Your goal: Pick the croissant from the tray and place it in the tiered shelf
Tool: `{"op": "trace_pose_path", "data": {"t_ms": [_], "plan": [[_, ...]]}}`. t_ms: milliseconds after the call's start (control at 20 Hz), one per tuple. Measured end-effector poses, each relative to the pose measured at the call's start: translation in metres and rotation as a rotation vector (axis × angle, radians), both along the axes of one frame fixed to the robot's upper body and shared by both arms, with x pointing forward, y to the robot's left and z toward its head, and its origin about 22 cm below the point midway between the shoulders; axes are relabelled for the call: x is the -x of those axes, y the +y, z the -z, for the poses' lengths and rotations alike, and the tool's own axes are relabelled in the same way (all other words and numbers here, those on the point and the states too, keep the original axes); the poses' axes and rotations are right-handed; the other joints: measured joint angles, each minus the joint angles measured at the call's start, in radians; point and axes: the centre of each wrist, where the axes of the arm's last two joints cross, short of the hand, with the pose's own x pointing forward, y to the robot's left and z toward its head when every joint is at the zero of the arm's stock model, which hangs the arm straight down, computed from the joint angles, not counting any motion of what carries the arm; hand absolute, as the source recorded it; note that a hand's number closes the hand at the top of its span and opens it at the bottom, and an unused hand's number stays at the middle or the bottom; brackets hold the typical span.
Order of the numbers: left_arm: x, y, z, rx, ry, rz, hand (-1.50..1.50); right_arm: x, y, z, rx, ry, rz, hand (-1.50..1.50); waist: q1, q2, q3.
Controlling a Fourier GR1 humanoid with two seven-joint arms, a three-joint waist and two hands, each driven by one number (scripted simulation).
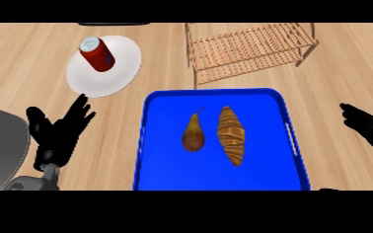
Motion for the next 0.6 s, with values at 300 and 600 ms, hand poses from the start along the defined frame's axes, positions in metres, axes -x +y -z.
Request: {"op": "trace_pose_path", "data": {"t_ms": [300,600], "plan": [[-0.004,-0.003,-0.001,-0.003,-0.020,0.024,0.00,-0.005,0.041,-0.032,0.106,0.106,-0.009,-1.50,0.020,0.003,-0.001],[-0.009,-0.006,-0.004,0.004,-0.001,0.035,0.00,-0.026,0.084,-0.047,0.194,0.169,0.078,-1.50,0.034,0.007,-0.003]]}}
